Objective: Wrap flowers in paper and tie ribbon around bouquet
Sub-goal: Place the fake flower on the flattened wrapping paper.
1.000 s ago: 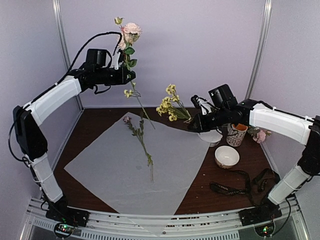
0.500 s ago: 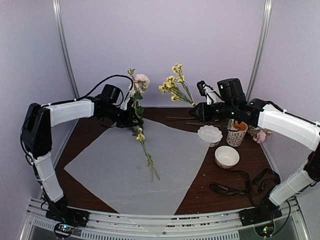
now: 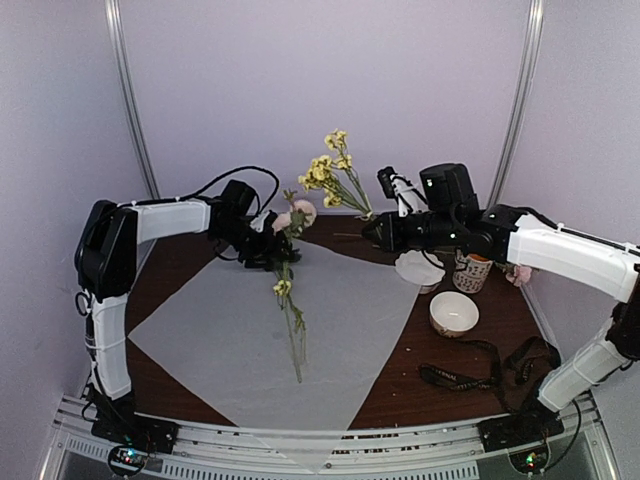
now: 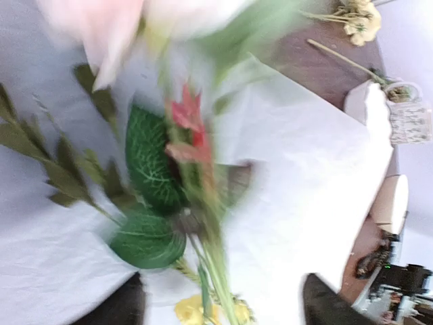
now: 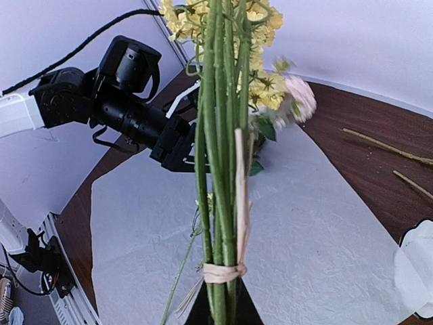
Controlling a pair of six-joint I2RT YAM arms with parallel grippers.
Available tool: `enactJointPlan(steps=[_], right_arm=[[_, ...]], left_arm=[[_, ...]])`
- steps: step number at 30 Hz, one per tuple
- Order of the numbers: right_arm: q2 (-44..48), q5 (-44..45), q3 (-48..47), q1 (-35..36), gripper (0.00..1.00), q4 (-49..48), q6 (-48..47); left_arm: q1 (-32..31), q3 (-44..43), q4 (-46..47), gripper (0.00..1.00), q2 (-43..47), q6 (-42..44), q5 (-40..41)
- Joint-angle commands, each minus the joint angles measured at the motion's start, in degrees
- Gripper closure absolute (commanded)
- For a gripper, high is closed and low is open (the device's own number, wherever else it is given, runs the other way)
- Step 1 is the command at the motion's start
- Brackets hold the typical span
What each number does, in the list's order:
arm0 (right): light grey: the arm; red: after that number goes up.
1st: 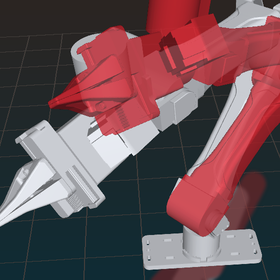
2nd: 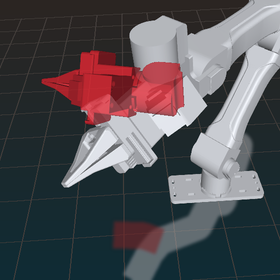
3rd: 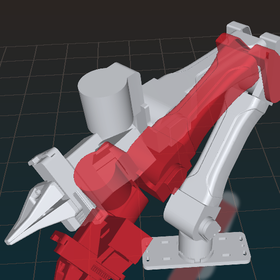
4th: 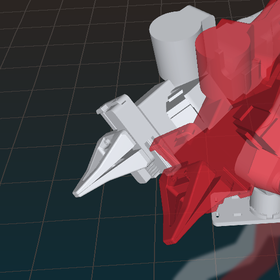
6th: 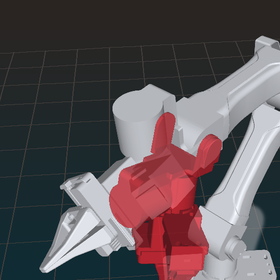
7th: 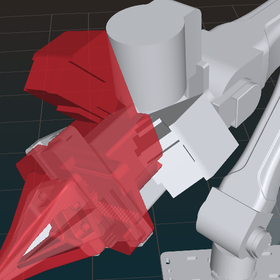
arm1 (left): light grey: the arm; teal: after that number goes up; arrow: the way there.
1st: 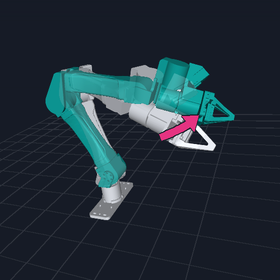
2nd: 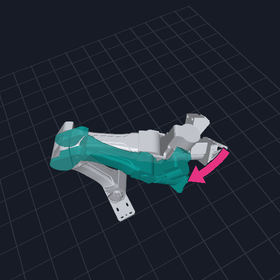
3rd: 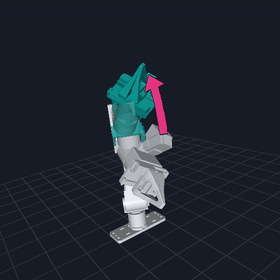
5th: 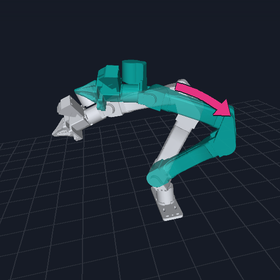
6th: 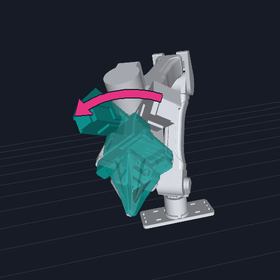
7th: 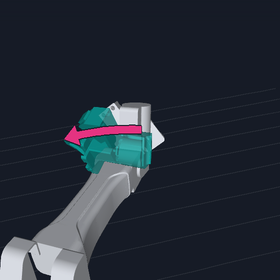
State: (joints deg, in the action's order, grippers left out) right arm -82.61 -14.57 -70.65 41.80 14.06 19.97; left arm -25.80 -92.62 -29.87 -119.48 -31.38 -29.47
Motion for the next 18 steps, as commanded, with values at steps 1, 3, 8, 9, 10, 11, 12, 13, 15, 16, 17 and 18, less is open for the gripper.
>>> enactJointPlan(steps=[1, 3, 8, 9, 10, 11, 12, 13, 15, 16, 17, 18], right_arm=[[-1.63, 2.54, -1.59, 2.24, 1.0, -2.42, 0.4], [-2.46, 3.61, -2.29, 3.2, 1.0, -2.82, 0.4], [-5.88, 5.88, -4.67, 6.05, 1.0, -5.16, 1.66], [-6.77, 6.2, -5.2, 6.74, 1.0, -5.79, 2.18], [-7.85, 6.63, -5.56, 7.52, 1.0, -6.54, 2.6], [-8.91, 7.04, -5.85, 8.34, 1.0, -7.46, 2.84], [-10.02, 7.5, -6.17, 9.1, 1.0, -8.54, 3.07], [-11.32, 7.97, -6.47, 9.87, 1.0, -9.61, 3.33], [-14.42, 8.48, -7.87, 11.07, 1.0, -11.15, 4.79], [-15.86, 8.34, -8.89, 11.52, 1.0, -11.34, 5.3], [-17.24, 8.64, -10.03, 11.95, 1.0, -11.35, 5.86], [-18.55, 9.17, -10.92, 12.25, 1.0, -11.42, 6.44]], left_arm=[[1.08, -6.32, -7.97, 0.03, 0.93, 5.58, 11.03], [1.61, -7.37, -9.37, 0.02, 2.13, 6.76, 14.41], [2.47, -6.86, -10.6, 0.02, 5.51, 7.91, 19.0], [2.84, -6.14, -10.59, 0.02, 6.2, 7.82, 19.52], [3.12, -5.33, -10.33, 0.02, 7.16, 7.62, 19.93], [3.61, -4.08, -9.82, 0.02, 8.13, 7.3, 20.26], [4.09, -2.74, -8.99, 0.02, 9.4, 7.03, 20.5], [4.5, -1.09, -8.19, 0.02, 10.65, 6.77, 20.88], [5.49, 1.84, -7.33, 0.02, 12.83, 6.55, 21.58], [5.95, 2.76, -7.3, 0.02, 13.61, 6.7, 21.98], [6.6, 3.63, -7.24, 0.02, 14.35, 7.07, 22.08], [7.05, 4.34, -7.35, 0.02, 14.99, 7.37, 22.01]])
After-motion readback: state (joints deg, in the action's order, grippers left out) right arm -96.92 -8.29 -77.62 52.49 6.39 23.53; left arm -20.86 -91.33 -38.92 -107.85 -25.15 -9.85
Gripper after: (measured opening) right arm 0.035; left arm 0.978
